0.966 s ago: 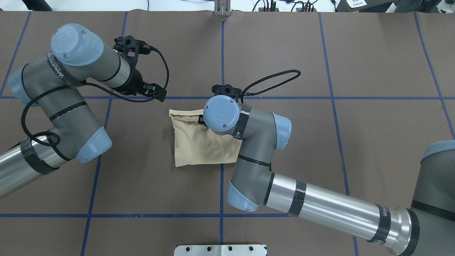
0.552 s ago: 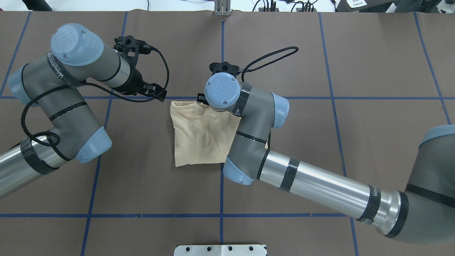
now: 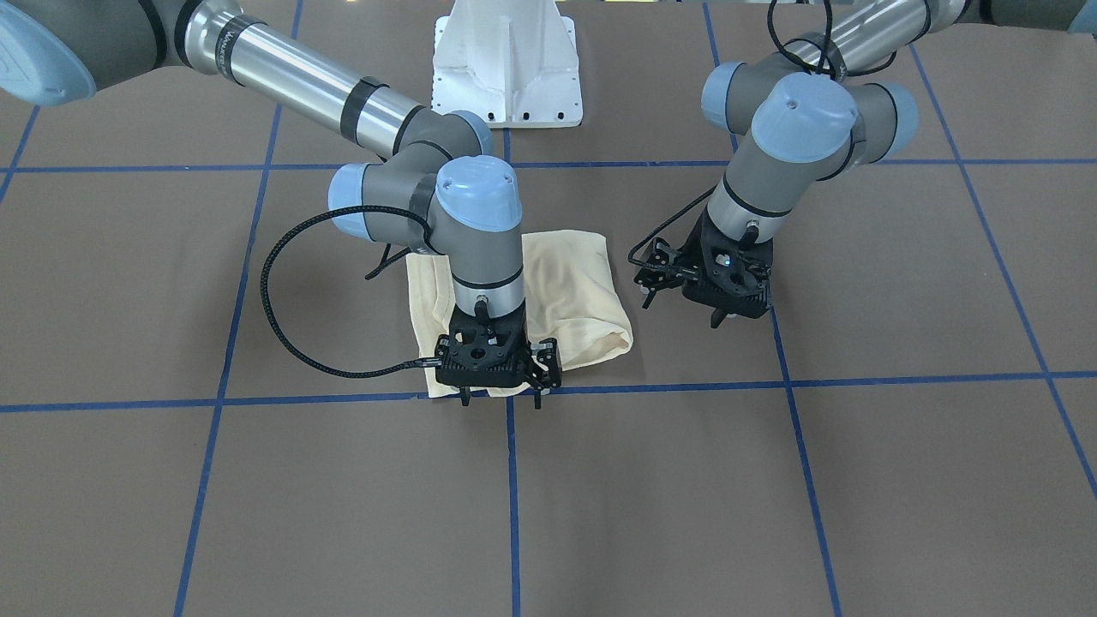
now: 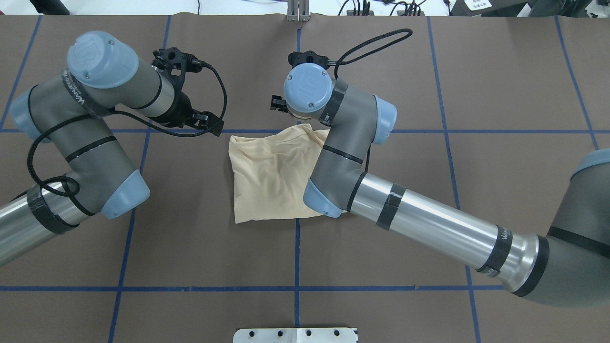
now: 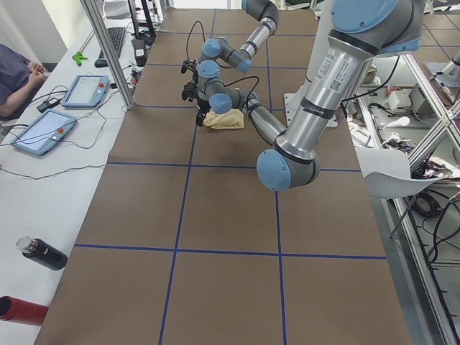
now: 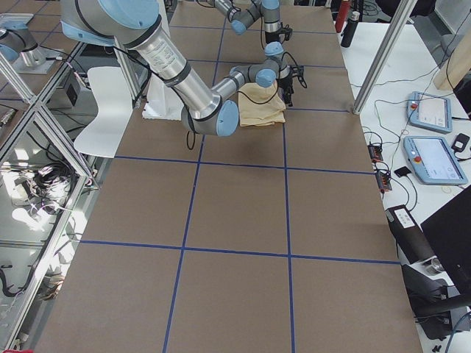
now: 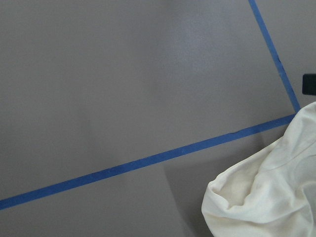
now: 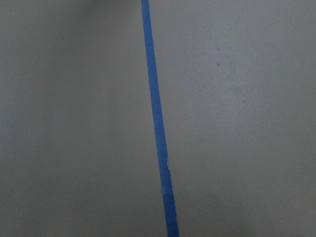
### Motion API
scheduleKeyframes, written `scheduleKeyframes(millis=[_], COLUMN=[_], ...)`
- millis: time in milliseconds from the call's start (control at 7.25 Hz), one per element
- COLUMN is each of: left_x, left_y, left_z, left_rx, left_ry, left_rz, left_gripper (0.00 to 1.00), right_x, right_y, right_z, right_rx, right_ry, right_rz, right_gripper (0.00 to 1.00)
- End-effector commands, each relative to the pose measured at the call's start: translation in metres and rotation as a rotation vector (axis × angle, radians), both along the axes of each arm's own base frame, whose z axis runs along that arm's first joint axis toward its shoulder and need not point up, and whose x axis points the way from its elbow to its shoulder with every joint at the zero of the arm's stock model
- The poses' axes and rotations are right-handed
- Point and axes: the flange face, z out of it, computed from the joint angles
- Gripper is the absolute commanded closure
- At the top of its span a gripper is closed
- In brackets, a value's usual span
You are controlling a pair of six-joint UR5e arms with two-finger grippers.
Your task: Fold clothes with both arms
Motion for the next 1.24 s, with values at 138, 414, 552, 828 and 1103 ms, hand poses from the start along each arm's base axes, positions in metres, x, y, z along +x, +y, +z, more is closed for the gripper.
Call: scheduleKeyframes(millis=[138, 414, 552, 828, 1103], left_x=[0.002, 0.033, 0.050, 0.045, -0.023], left_y=[0.003, 0.022, 0.023, 0.020, 0.006], left_z=[0.000, 0.005, 0.010, 0.004, -0.019], left_rx=[-0.060, -0.137, -0.158, -0.126, -0.002], left_ry=[0.012, 0.005, -0.013, -0.022, -0.115], left_rz=[-0.040, -0.087, -0.126, -0.108, -0.030], left_gripper=[0.00, 0.00, 0.00, 0.00, 0.00], right_x=[0.029, 0.069, 0.093, 0.190, 0.317], right_y=[-0.026, -0.054, -0.065, -0.074, -0.058], right_z=[-0.001, 0.012, 0.027, 0.077, 0.128], right_rx=[-0.019, -0.048, -0.059, -0.074, -0.036], right_ry=[-0.016, -0.028, -0.032, -0.023, 0.075], right_rz=[-0.034, -0.084, -0.116, -0.194, -0.292], right_gripper=[0.00, 0.00, 0.00, 0.00, 0.00])
